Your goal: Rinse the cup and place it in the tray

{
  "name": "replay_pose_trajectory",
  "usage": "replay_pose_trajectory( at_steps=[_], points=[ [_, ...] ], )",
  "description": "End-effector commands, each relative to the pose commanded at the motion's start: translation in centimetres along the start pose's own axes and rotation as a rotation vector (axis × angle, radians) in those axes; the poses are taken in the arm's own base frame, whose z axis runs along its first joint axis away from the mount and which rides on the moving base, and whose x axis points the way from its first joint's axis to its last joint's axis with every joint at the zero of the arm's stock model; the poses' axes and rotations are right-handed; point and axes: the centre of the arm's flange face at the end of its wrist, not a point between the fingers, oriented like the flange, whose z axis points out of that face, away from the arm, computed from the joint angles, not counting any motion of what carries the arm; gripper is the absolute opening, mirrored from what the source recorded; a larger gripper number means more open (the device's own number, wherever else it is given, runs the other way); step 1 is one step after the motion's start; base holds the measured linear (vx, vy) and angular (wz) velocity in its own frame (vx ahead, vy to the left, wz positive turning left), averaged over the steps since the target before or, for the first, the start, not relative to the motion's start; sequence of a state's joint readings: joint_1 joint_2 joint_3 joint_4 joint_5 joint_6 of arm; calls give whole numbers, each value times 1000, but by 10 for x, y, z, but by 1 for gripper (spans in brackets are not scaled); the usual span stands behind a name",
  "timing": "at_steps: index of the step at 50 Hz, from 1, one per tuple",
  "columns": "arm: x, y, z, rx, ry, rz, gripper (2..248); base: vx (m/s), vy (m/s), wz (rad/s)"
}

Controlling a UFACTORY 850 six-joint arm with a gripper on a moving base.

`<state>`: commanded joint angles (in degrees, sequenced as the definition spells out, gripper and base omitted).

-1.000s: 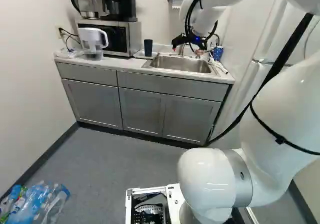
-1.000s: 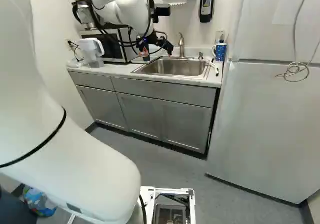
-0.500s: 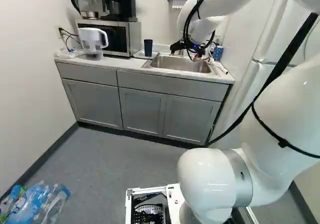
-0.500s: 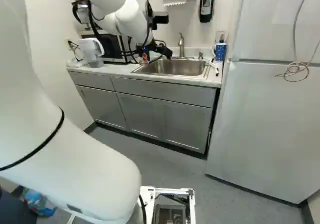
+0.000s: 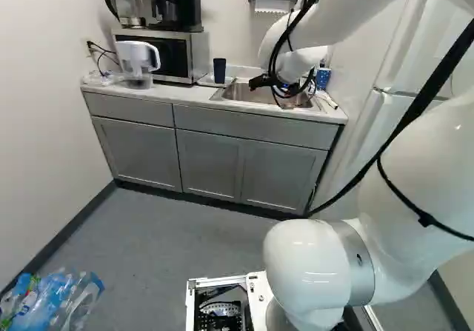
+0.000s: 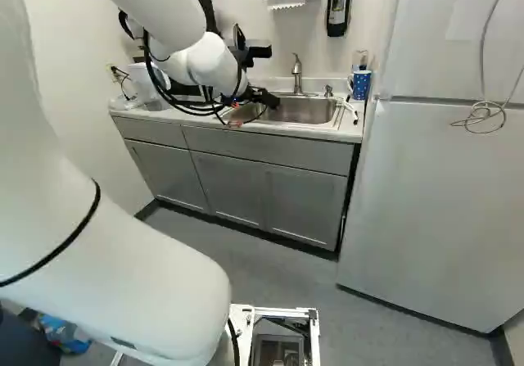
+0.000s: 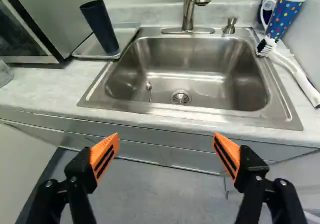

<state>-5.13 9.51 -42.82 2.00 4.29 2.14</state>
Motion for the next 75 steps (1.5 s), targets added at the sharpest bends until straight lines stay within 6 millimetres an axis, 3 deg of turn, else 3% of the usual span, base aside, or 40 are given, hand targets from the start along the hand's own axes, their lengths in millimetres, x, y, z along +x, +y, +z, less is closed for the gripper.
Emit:
replay_pose_trajectory(
  at_steps=[42,75],
  points=[
    [-140,-7,-3,45,135,-65,247,0,0,0],
    [-215,-7,-22,75,208,-96,247,0,0,0]
  ],
)
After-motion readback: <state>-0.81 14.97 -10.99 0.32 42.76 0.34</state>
